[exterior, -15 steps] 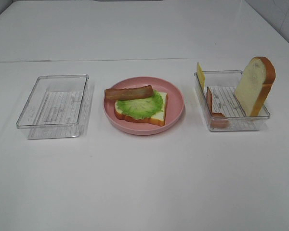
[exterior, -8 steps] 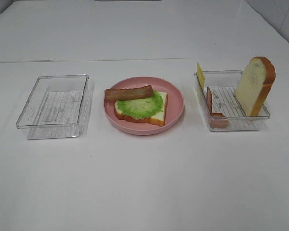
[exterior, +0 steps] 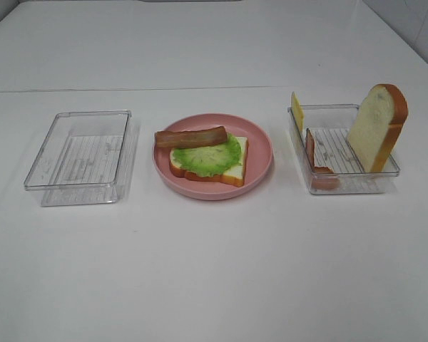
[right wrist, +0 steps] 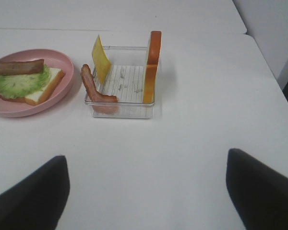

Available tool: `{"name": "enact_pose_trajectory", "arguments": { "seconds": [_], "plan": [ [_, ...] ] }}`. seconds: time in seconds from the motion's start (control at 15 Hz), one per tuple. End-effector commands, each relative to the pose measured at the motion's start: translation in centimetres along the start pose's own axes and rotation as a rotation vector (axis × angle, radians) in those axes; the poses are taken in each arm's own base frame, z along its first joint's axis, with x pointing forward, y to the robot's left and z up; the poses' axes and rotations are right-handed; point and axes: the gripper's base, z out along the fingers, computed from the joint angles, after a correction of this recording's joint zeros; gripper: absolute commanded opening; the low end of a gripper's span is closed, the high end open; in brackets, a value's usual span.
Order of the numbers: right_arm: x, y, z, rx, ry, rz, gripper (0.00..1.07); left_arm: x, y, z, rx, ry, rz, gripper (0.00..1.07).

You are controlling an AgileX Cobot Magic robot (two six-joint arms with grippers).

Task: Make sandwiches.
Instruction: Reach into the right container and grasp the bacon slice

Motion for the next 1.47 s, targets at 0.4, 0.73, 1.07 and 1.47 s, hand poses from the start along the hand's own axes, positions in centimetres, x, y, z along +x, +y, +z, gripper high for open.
{"name": "enact_pose_trajectory", "arguments": {
  "seconds": [0.4, 0.73, 1.07, 1.47],
  "plan": [
    [-8.6, -0.3, 8.1, -0.054, 0.317, 0.057, 0.83, 0.1, 0.0, -0.2, -0.002, -0.031, 0.006, 0.62],
    [-13.0, -0.1, 14.3, -0.122, 0.520, 0.116, 0.83, 0.1, 0.0, -0.2, -0.002, -0.031, 0.006, 0.62],
    [-17.1, 0.0, 21.6, -0.195, 0.738, 0.151, 0.83, 0.1, 0.0, -0.2, -0.002, -0.031, 0.006, 0.62],
    [-18.9, 0.3, 26.9, -0.247, 0.761, 0.197, 0.83, 0.1, 0.0, -0.2, -0.002, -0.031, 0.006, 0.62]
  ]
}}
